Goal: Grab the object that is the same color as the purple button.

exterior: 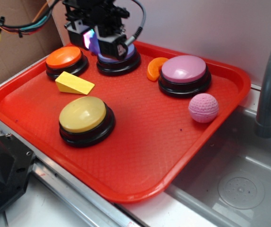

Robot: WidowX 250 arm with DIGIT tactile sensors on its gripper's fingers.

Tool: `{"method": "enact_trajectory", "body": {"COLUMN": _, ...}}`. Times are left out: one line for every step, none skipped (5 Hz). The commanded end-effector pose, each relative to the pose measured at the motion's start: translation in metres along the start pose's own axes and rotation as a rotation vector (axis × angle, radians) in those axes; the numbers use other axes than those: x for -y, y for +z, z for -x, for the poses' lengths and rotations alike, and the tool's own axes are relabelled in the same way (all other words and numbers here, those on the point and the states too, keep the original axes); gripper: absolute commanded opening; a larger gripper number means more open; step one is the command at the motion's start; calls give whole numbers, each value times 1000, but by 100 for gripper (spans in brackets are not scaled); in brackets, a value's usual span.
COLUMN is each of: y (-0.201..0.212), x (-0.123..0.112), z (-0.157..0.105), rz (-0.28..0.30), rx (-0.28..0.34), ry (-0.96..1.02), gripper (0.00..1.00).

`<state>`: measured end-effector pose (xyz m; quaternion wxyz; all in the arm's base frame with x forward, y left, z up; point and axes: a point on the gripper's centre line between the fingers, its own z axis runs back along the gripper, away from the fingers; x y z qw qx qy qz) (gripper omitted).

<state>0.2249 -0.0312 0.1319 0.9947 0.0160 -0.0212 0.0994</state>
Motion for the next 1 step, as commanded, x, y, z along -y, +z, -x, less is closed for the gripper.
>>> {"method": "enact_trajectory", "body": {"y": 48, "x": -25, "z": 18, "rz": 73, "rx": 153, "ry": 75, "gripper": 0}}
